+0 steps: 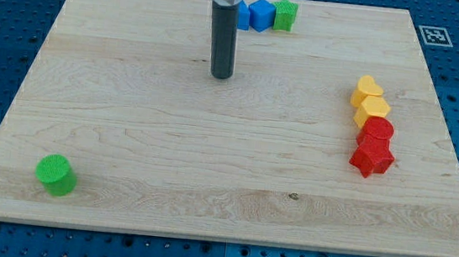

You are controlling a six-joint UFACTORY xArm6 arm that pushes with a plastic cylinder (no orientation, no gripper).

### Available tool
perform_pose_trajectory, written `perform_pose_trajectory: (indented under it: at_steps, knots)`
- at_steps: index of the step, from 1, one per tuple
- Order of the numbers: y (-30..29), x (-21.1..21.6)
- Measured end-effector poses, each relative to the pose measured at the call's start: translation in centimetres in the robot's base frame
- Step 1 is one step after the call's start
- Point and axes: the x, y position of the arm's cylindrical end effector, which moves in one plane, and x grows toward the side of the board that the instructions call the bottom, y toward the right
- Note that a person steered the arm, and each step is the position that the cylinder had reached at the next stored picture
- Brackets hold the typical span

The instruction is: Move the arm to the right of the green circle

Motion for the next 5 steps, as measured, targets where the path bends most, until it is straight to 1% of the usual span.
perform_pose_trajectory:
  at_steps: [2,4,5]
  knots:
    - [-2.2,5.3]
    - [-2.2,12.2]
    - [-3.6,14.9]
